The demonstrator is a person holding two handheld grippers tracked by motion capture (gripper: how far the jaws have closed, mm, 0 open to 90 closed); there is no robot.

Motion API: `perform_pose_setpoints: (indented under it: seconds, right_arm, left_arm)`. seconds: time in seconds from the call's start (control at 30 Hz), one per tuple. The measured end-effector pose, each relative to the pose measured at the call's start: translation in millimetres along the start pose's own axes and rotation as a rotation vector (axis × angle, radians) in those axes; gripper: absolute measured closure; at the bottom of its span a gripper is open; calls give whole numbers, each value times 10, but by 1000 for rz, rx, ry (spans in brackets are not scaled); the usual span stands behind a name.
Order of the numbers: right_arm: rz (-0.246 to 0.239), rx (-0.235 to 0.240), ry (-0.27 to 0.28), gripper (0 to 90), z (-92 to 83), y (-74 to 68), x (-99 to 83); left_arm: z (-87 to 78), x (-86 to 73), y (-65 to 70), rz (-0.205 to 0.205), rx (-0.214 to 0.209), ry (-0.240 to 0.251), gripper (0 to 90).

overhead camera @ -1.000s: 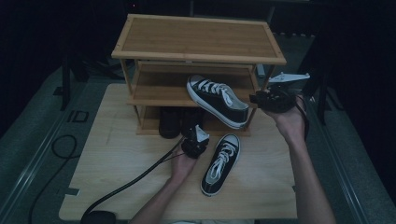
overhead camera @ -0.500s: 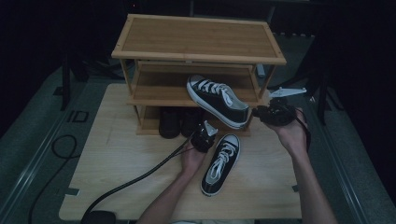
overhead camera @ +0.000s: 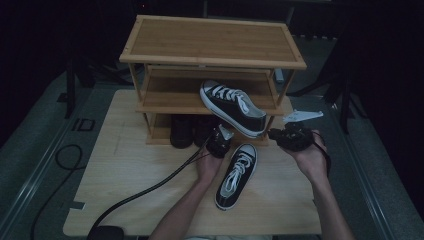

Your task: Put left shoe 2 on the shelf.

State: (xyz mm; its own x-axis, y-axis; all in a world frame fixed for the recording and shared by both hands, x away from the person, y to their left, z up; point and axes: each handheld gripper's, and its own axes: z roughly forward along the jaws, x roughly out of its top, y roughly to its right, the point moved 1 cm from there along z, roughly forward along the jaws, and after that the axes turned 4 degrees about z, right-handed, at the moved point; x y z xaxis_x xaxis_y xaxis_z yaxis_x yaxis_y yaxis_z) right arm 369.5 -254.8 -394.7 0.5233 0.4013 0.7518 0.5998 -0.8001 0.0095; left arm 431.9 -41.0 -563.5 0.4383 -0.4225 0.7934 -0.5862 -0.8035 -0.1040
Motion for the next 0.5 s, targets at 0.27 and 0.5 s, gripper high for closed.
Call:
perform_pose_setpoints:
  seconds: [0.27, 0.5]
  right_arm:
    - [-19, 27, 69, 835, -103, -192, -71]
    - [-31, 34, 99, 900, -164, -262, -69]
  left_arm:
    - [32, 19, -24, -15, -2, 1, 890]
    - [50, 32, -37, -25, -1, 0, 892]
